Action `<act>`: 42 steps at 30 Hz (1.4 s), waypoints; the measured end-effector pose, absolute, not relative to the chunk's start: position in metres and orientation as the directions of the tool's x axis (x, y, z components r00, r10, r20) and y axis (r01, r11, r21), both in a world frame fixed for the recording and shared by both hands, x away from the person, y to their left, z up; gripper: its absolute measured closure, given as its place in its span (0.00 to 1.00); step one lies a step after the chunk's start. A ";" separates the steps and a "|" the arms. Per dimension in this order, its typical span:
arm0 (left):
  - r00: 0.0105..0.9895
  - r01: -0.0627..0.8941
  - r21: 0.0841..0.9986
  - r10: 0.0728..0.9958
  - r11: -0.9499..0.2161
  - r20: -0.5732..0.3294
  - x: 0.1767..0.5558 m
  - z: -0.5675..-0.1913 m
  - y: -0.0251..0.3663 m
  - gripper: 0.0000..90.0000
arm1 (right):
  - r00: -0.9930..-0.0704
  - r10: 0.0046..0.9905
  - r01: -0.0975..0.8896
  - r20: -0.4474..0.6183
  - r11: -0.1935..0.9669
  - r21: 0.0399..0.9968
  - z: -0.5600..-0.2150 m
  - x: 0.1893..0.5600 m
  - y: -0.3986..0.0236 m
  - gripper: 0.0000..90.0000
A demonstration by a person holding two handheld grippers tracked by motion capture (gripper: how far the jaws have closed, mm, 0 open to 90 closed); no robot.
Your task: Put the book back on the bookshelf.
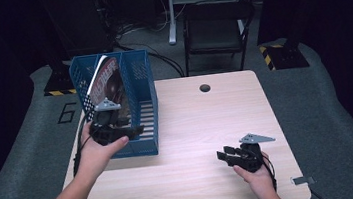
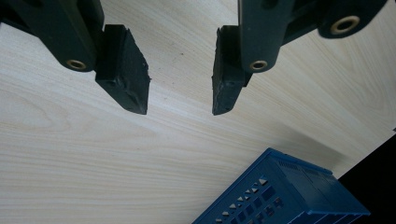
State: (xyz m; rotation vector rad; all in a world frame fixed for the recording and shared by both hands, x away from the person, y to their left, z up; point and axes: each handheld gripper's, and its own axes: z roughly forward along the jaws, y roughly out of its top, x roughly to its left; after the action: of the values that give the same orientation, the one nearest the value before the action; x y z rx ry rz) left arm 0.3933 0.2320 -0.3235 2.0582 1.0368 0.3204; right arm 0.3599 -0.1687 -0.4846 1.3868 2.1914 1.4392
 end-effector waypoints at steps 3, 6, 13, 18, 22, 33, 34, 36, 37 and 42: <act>0.663 0.550 0.746 0.740 -0.377 -0.115 0.389 -0.336 0.223 0.39 | -0.549 0.771 0.601 0.324 0.095 0.793 -0.484 0.360 -0.169 0.62; 0.681 0.541 0.743 0.724 -0.393 -0.113 0.386 -0.350 0.214 0.39 | -0.549 0.771 0.601 0.323 0.096 0.793 -0.484 0.360 -0.169 0.62; 0.687 0.550 0.748 0.710 -0.371 -0.153 0.380 -0.382 0.199 0.40 | -0.549 0.772 0.601 0.321 0.097 0.794 -0.484 0.360 -0.170 0.62; 0.699 0.545 0.736 0.703 -0.402 -0.134 0.375 -0.404 0.189 0.40 | -0.553 0.769 0.598 0.320 0.099 0.796 -0.484 0.360 -0.170 0.62; 0.714 0.547 0.722 0.686 -0.424 -0.138 0.370 -0.417 0.182 0.40 | -0.552 0.770 0.596 0.321 0.095 0.797 -0.484 0.360 -0.171 0.62; 0.729 0.566 0.709 0.656 -0.421 -0.193 0.357 -0.449 0.176 0.40 | -0.552 0.769 0.597 0.321 0.096 0.797 -0.483 0.360 -0.172 0.62; 0.736 0.560 0.710 0.650 -0.426 -0.190 0.357 -0.452 0.176 0.40 | -0.551 0.770 0.597 0.322 0.094 0.797 -0.483 0.360 -0.172 0.62; 0.739 0.562 0.709 0.644 -0.427 -0.198 0.355 -0.456 0.176 0.40 | -0.552 0.770 0.597 0.320 0.097 0.796 -0.484 0.360 -0.172 0.62; 0.737 0.565 0.712 0.644 -0.418 -0.207 0.354 -0.459 0.175 0.40 | -0.553 0.770 0.595 0.318 0.098 0.798 -0.484 0.360 -0.172 0.62; 0.743 0.562 0.704 0.638 -0.433 -0.201 0.353 -0.468 0.174 0.40 | -0.551 0.769 0.600 0.324 0.095 0.794 -0.484 0.359 -0.170 0.62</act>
State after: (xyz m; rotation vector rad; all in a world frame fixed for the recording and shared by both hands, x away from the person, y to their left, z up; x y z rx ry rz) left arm 0.3531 0.1740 -0.4680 2.1414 0.8995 0.1211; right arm 0.3592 -0.1703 -0.4838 1.3870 2.1889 1.4453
